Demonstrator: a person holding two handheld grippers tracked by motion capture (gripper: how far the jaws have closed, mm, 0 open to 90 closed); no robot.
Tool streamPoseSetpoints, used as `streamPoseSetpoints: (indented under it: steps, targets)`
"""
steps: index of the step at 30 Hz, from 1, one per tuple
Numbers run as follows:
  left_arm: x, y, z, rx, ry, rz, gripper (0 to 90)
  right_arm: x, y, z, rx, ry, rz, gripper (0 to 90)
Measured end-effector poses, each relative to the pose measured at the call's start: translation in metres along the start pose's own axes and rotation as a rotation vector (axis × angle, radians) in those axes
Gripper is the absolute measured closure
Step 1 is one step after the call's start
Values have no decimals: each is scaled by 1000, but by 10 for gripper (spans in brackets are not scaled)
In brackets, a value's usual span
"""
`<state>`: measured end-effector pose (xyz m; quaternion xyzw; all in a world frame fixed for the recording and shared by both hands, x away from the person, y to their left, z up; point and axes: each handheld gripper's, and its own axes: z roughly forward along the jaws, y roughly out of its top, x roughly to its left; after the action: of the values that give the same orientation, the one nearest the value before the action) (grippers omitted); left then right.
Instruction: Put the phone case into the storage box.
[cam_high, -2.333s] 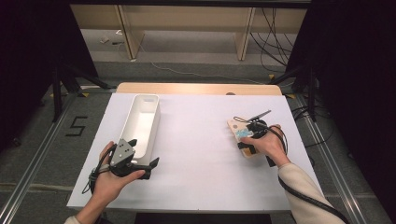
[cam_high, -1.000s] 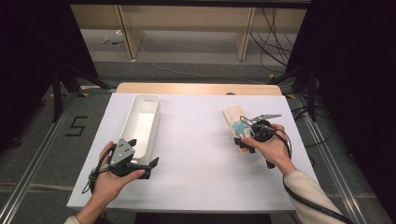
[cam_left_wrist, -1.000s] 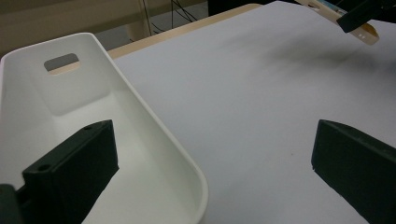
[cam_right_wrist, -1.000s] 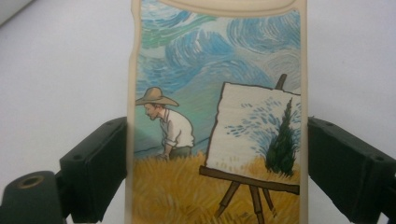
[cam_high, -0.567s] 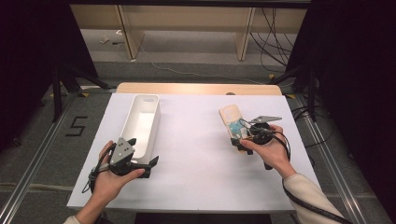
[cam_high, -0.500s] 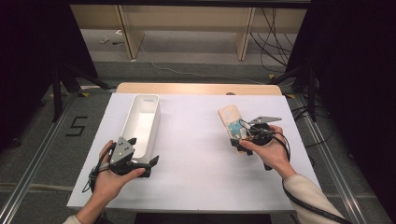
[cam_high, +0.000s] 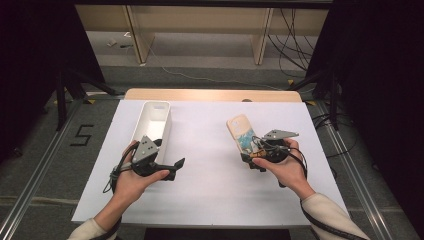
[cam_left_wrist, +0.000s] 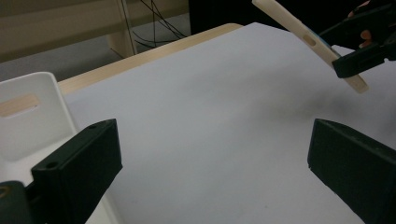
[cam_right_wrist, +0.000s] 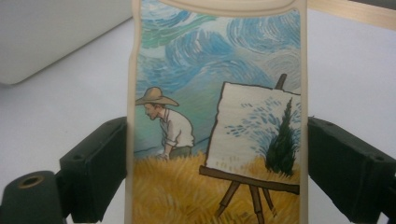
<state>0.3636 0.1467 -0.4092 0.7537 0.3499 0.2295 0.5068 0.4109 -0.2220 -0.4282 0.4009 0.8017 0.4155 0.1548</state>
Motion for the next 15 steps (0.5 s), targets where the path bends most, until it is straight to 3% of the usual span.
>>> streamPoseSetpoints:
  steps: [15]
  targets:
    - [-9, 34, 36, 0, -73, 10, 62, 12, -5, -4, -26, 33, -21, 120]
